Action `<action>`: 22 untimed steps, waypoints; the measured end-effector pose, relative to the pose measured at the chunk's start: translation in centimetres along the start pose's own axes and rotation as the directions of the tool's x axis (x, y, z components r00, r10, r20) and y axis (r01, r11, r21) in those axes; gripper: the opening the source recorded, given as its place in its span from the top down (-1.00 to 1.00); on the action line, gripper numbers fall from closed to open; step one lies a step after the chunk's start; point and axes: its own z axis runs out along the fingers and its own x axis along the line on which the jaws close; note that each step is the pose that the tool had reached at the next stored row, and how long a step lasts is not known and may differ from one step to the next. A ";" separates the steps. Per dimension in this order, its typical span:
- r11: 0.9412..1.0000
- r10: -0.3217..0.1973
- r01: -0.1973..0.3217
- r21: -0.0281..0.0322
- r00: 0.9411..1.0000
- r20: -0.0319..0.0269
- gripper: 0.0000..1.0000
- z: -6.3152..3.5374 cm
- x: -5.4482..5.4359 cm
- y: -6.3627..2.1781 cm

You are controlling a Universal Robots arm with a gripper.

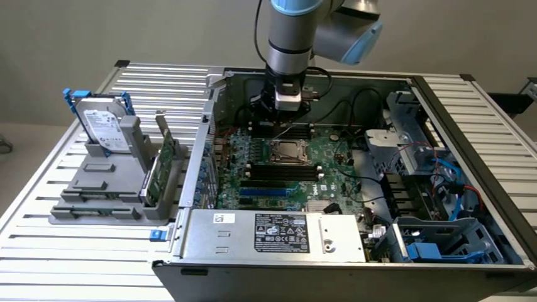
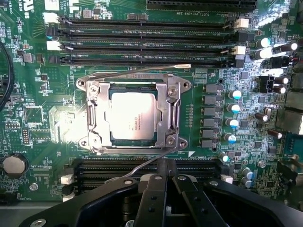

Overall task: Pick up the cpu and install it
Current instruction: 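Install the first cpu locking lever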

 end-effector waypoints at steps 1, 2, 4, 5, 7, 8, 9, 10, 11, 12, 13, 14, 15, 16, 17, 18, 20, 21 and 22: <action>1.000 -0.001 0.001 0.000 1.000 -0.002 0.79 0.05 0.0 -0.03; 1.000 -0.002 0.002 0.000 1.000 -0.003 0.79 0.09 0.0 -0.08; 1.000 -0.003 0.003 -0.001 1.000 -0.005 0.79 0.17 0.0 -0.18; 1.000 -0.004 0.004 -0.002 1.000 -0.006 0.79 0.22 0.0 -0.24; 1.000 -0.005 0.005 -0.003 1.000 -0.007 0.79 0.28 0.0 -0.34; 1.000 -0.005 0.005 -0.003 1.000 -0.007 0.79 0.28 0.0 -0.34; 1.000 -0.005 0.005 -0.003 1.000 -0.007 0.79 0.28 -0.1 -0.34; 1.000 -0.005 0.005 -0.003 1.000 -0.007 0.79 0.28 -0.1 -0.34; 1.000 -0.005 0.005 -0.003 1.000 -0.007 0.79 0.28 -0.3 -0.34; 1.000 -0.005 0.005 -0.003 1.000 -0.007 0.79 0.27 -0.5 -0.35; 1.000 -0.005 0.005 -0.003 1.000 -0.007 0.79 0.26 -0.7 -0.35; 1.000 -0.006 0.006 -0.003 1.000 -0.007 0.79 0.25 -0.8 -0.35; 1.000 -0.006 0.006 -0.003 1.000 -0.007 0.79 0.25 -1.0 -0.35; 1.000 -0.006 0.006 -0.003 1.000 -0.007 0.79 0.26 -1.0 -0.35; 1.000 -0.006 0.006 -0.003 1.000 -0.007 0.79 0.25 -1.1 -0.34; 1.000 -0.006 0.006 -0.003 1.000 -0.007 0.79 0.22 -1.1 -0.32; 1.000 -0.007 0.007 -0.003 1.000 -0.008 0.79 0.19 -1.2 -0.27; 1.000 -0.007 0.007 -0.003 1.000 -0.009 0.79 0.19 -1.2 -0.26; 1.000 -0.007 0.007 -0.003 1.000 -0.010 0.79 0.19 -1.2 -0.24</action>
